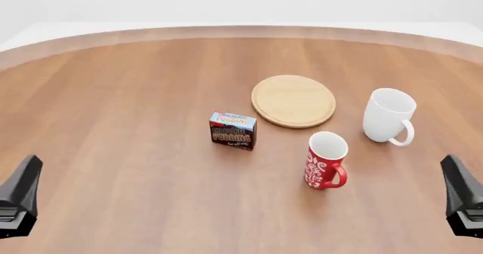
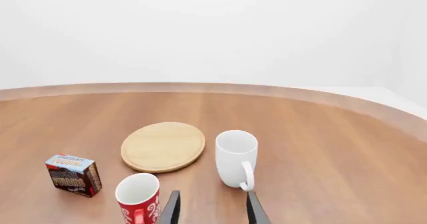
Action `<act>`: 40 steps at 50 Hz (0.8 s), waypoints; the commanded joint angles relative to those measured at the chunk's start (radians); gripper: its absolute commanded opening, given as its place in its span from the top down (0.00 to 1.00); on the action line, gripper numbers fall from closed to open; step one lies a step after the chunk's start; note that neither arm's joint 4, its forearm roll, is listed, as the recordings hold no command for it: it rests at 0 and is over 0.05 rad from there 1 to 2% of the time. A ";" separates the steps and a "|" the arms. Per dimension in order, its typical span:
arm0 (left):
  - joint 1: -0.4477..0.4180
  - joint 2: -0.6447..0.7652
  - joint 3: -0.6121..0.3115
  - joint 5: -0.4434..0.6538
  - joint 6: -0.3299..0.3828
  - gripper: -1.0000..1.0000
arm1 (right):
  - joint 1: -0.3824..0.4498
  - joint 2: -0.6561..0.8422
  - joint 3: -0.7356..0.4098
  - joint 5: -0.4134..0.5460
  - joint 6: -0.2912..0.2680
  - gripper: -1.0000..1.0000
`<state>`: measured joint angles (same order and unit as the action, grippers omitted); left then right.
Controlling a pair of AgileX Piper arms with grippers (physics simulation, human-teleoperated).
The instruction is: Put the chocolate pudding to the left of the plate.
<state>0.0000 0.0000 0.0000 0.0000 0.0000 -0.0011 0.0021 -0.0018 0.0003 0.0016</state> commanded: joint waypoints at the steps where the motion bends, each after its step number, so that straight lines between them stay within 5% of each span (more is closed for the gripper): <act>1: 0.000 0.000 0.000 0.000 0.000 0.00 | -0.008 0.011 -0.003 -0.002 0.000 0.00; 12: 0.000 0.000 0.000 0.000 0.000 0.00 | -0.020 0.002 -0.026 0.013 0.006 0.00; 22: 0.000 0.000 0.000 0.000 0.000 0.00 | -0.012 0.004 -0.242 0.104 -0.009 0.00; 30: 0.000 0.000 0.000 0.000 0.000 0.00 | 0.065 0.216 -0.430 0.038 -0.105 0.00; 33: 0.000 0.000 0.000 0.000 0.000 0.00 | 0.093 0.280 -0.468 0.034 -0.059 0.00; 35: 0.000 0.000 0.000 0.000 0.000 0.00 | 0.118 0.384 -0.525 0.003 -0.138 0.00; 40: 0.000 0.000 0.000 0.000 0.000 0.00 | 0.147 0.521 -0.637 0.014 -0.210 0.00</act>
<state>0.0000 0.0000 0.0000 0.0000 0.0000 0.0778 0.2863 -0.4404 0.0277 -0.1065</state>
